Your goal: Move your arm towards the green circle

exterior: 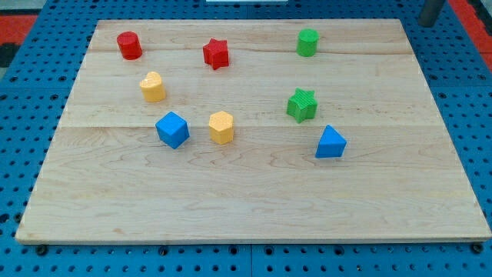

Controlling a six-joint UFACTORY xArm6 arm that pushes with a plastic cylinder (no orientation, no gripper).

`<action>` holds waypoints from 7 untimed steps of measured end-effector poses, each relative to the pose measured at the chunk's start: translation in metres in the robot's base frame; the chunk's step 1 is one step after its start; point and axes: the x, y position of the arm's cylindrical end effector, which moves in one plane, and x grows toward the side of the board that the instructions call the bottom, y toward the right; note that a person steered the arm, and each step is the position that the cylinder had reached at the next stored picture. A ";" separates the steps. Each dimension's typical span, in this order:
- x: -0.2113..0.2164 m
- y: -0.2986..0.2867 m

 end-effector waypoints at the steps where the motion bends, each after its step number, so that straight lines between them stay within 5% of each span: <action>1: 0.000 -0.001; 4: 0.022 -0.003; 5: 0.061 -0.015; 7: 0.062 -0.065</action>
